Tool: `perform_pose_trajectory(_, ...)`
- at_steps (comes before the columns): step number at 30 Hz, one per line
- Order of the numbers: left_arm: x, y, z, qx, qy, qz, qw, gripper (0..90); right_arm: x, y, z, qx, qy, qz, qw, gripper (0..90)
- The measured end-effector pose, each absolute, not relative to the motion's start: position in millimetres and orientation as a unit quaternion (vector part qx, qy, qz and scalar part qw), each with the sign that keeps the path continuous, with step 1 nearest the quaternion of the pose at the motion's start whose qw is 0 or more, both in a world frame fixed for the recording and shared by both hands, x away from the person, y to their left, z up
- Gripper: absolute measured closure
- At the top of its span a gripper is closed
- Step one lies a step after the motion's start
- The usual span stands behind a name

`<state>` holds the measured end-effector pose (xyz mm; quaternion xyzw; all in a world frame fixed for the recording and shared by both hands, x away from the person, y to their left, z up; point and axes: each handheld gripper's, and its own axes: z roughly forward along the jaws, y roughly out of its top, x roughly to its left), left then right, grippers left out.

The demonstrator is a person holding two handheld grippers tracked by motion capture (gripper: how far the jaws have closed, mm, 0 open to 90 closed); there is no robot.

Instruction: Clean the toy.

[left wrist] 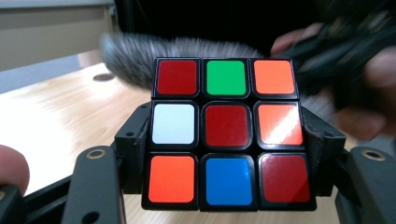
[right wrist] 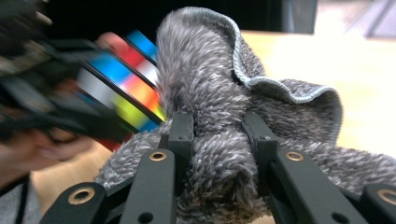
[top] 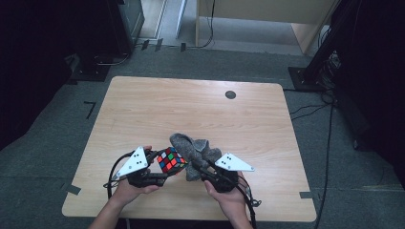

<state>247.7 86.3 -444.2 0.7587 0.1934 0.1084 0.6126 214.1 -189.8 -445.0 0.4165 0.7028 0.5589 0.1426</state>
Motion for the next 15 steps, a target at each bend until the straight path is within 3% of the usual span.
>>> perform_pose_trajectory(8, 242.5, 73.7, -449.5, 0.788, 0.177, 0.138, 0.573, 34.3, 201.1, -187.8, -423.5, 0.374, 0.681, 0.610, 0.157, 70.1)
perform_pose_trajectory(15, 245.1, 86.1, -441.2, 0.763, 0.192, 0.128, 0.603, 34.3, 213.5, -192.6, -443.3, 0.413, 0.701, 0.564, 0.145, 70.5)
